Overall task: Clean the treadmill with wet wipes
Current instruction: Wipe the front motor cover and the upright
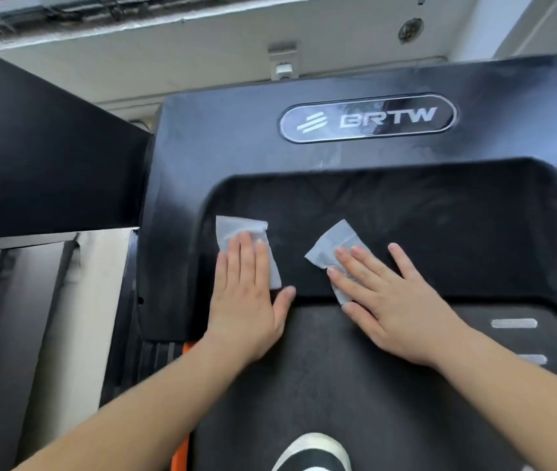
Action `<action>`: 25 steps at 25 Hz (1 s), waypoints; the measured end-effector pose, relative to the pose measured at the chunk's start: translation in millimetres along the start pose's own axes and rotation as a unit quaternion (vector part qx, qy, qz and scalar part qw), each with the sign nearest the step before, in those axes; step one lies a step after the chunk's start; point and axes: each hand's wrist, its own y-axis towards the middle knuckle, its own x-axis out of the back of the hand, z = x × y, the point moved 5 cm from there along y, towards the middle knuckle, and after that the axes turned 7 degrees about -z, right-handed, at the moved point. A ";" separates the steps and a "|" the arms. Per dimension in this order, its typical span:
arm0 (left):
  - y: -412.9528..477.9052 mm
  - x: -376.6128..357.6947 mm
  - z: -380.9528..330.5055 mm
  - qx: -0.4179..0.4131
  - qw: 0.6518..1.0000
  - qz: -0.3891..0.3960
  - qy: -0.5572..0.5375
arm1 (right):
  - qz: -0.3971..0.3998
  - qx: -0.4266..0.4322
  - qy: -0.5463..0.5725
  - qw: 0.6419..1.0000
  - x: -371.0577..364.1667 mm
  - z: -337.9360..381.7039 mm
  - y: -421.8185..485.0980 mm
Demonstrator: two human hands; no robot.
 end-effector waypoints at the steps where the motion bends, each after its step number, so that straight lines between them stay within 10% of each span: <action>1: 23.2 5.0 -10.4 0.009 1.000 -0.012 -0.010 | 0.006 -0.034 0.003 0.999 3.5 -17.8 -6.7; 9: 79.5 17.8 -183.4 -0.250 0.968 -0.030 -0.011 | -0.011 -0.310 0.098 0.946 33.5 -148.8 -38.1; 25: 110.1 16.9 -266.2 -0.383 0.921 -0.061 -0.033 | -0.141 -0.324 0.011 0.935 16.7 -145.5 -76.9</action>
